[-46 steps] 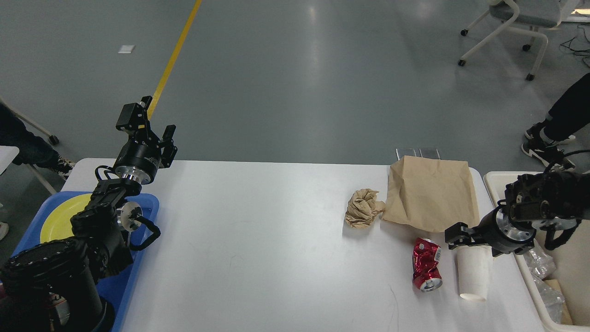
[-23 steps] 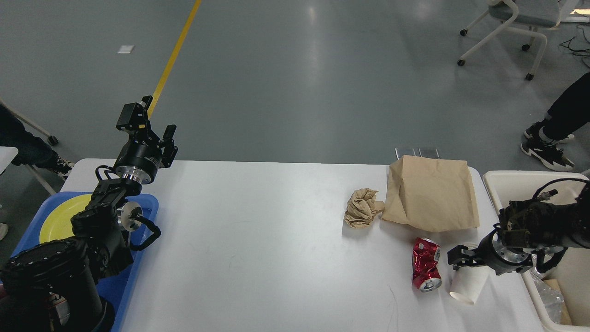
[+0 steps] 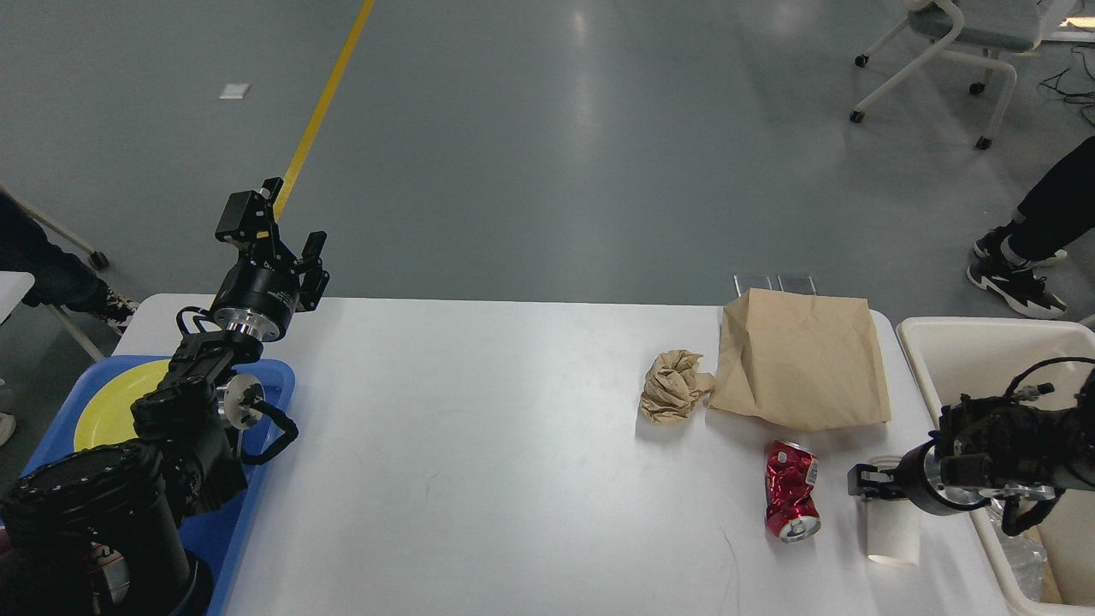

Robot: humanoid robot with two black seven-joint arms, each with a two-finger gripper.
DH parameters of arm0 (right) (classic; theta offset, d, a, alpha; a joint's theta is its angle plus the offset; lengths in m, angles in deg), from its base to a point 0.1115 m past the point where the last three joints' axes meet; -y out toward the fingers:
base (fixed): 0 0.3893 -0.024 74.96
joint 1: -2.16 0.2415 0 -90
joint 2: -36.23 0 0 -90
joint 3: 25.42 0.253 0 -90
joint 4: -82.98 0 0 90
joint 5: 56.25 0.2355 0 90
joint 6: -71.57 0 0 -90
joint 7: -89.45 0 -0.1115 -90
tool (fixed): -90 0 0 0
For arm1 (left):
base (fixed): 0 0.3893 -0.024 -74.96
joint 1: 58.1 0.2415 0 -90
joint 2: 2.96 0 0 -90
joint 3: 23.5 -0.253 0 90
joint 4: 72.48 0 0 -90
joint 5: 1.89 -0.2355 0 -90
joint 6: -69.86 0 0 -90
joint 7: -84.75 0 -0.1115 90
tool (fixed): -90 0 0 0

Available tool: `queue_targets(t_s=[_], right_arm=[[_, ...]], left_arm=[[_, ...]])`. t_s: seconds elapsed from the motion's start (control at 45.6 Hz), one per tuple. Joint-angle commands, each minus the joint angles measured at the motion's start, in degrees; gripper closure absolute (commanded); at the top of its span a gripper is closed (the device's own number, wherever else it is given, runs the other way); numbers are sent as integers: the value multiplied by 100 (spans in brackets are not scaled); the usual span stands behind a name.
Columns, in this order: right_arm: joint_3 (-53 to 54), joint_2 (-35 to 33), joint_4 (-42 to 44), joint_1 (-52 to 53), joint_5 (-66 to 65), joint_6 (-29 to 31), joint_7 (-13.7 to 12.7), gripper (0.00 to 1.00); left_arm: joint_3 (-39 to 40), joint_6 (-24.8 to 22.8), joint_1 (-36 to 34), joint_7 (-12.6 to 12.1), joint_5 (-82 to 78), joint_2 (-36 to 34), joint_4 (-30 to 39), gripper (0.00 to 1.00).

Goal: Tidy desktop
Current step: 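Lower the right gripper onto the white paper cup and grasp it, then lift the white cup over the bin and release it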

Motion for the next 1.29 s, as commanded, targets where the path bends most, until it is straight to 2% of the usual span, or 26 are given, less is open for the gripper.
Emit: queue_targets(t_s=[0.0,0.088,0.241,0.351,0.46,0.526,0.657,0.767,0.833,1.008,1.161,1.183,1.205,1.227,1.249,1.271], right_arm=[[331,-358,-86,224,-3,-8,7,100],[454,-753,-366,662,-39,1,16,100],[393,-1544,-1385,2041,-48,255,33,100],[375,-2045,-1844,3280,-48,1053,33,100],[437,-2371,-1844,4485,-48,2204,25,100],[542,-2494,-1818,5083,-39,2689,25,100],[911,-2732,-1757,5594,-39,2927,-11,100],[938,-2723,-1274,5402,-48,2805,-19,100],[946,-2697,-817,4806,-39,2550,-19,100],[1034,-2679,650,2662,58,1294,-11,100],[1508,-2609,1477,711,67,117,-11,100],[1605,-2609,1583,377,67,-42,-2,91],[1710,-2600,1688,87,67,-183,-2,71],[1816,-2591,1811,-186,67,-323,-2,46],[1921,-2556,1951,-398,58,-438,-2,17],[2061,-2513,2092,-600,67,-535,7,0]], left_arm=[[0,2,0,0,0,0,1,4],[0,-7,0,0,0,0,1,4],[0,2,0,0,0,0,1,4],[0,-7,0,0,0,0,1,4],[0,2,0,0,0,0,1,4],[0,-7,0,0,0,0,1,4],[0,2,0,0,0,0,1,4],[0,-7,0,0,0,0,1,4],[0,-7,0,0,0,0,1,4],[0,-7,0,0,0,0,1,4],[0,2,0,0,0,0,1,4],[0,2,0,0,0,0,1,4],[0,2,0,0,0,0,1,4],[0,-7,0,0,0,0,1,4],[0,2,0,0,0,0,1,4],[0,-7,0,0,0,0,1,4]])
